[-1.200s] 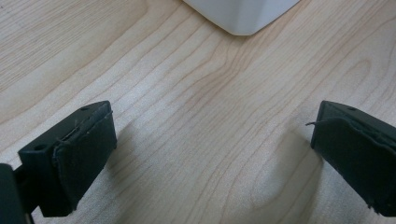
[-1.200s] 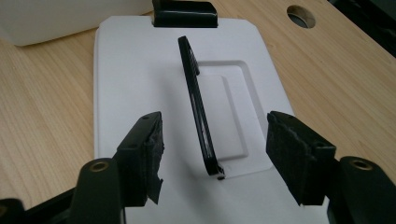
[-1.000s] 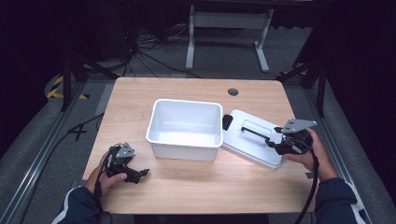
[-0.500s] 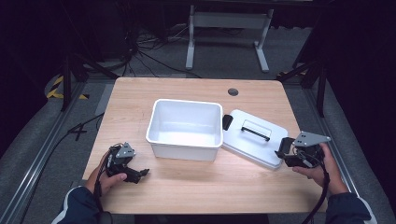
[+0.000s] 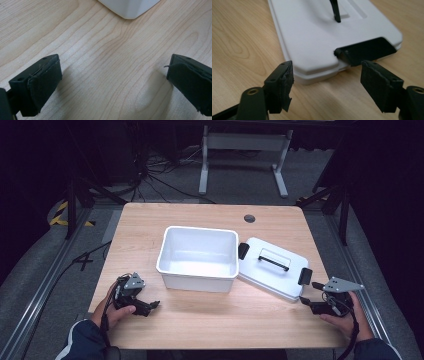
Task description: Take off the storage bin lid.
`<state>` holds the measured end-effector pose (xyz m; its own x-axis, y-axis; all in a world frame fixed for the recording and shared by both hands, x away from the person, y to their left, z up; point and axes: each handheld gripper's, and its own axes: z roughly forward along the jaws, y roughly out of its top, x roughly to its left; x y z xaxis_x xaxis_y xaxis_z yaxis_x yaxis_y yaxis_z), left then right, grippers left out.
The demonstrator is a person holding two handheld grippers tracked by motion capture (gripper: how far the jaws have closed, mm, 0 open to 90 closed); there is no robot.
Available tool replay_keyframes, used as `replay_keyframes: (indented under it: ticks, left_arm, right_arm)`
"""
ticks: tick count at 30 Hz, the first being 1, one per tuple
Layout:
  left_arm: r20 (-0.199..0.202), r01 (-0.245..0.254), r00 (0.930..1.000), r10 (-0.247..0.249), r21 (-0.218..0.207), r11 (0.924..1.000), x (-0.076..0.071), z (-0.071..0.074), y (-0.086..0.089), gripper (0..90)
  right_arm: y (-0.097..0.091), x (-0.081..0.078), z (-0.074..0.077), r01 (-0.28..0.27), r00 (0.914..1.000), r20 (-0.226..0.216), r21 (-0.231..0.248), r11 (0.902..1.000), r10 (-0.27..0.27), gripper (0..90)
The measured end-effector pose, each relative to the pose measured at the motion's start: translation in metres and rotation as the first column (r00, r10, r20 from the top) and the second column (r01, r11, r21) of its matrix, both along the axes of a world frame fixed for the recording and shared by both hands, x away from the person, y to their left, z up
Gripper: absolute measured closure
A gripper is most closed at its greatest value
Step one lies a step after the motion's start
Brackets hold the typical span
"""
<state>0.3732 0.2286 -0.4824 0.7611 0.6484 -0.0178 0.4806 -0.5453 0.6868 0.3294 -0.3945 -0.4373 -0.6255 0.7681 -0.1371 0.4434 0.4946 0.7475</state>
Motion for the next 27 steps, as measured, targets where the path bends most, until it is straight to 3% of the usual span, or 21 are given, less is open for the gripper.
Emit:
replay_keyframes:
  ticks: [2,5,6,8,13,27]
  left_arm:
    - [0.000,0.000,1.0000,0.000,0.000,1.0000,0.000,0.000,0.000,0.3]
    - [-0.002,-0.001,1.0000,0.001,-0.002,1.0000,0.000,0.000,0.000,0.3]
    - [-0.002,0.001,1.0000,-0.001,0.000,1.0000,0.000,0.000,0.000,0.2]
    - [-0.003,0.002,1.0000,-0.002,0.000,1.0000,0.000,0.000,0.000,0.1]
    - [-0.003,0.002,1.0000,-0.002,0.000,1.0000,0.000,0.000,0.000,0.1]
    - [-0.001,-0.002,1.0000,0.002,-0.001,1.0000,0.000,0.000,0.000,0.3]
  right_arm:
    - [0.000,-0.002,-0.009,0.004,0.9999,-0.012,-0.038,0.9993,-0.004,22.1]
    - [-0.001,-0.002,-0.020,0.022,0.9988,-0.044,0.003,0.9998,-0.022,20.7]
    - [0.000,-0.002,-0.025,0.025,0.9984,-0.050,-0.023,0.9994,-0.026,18.1]
    - [-0.003,-0.002,-0.029,0.034,0.9983,-0.048,0.035,0.9988,-0.033,17.6]
    - [-0.006,0.000,-0.030,0.046,0.9957,-0.083,0.066,0.9968,-0.040,17.7]
    - [-0.006,0.000,-0.030,0.047,0.9955,-0.085,0.066,0.9967,-0.041,17.2]
